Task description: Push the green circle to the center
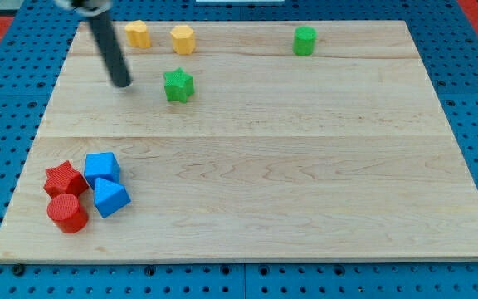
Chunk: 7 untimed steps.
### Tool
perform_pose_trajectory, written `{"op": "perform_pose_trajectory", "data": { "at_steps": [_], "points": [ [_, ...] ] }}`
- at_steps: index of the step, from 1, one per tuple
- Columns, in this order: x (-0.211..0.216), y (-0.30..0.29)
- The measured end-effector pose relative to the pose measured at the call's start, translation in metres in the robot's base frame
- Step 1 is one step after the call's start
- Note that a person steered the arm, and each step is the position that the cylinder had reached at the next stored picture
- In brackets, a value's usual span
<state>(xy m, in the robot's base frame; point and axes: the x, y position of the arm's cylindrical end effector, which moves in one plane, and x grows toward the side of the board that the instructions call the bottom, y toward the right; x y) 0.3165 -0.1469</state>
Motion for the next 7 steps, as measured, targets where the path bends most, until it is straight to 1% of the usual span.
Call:
{"op": "perform_pose_trajectory", "data": {
  "at_steps": [1, 2, 3, 4, 5, 6, 7],
  "points": [
    [0.006, 0.088],
    [0.085, 0.024],
    [0.124, -0.017],
    [0.121, 0.045],
    [0.093, 0.159],
    [0.032, 0.282],
    [-0.052, 0.354]
  ]
}}
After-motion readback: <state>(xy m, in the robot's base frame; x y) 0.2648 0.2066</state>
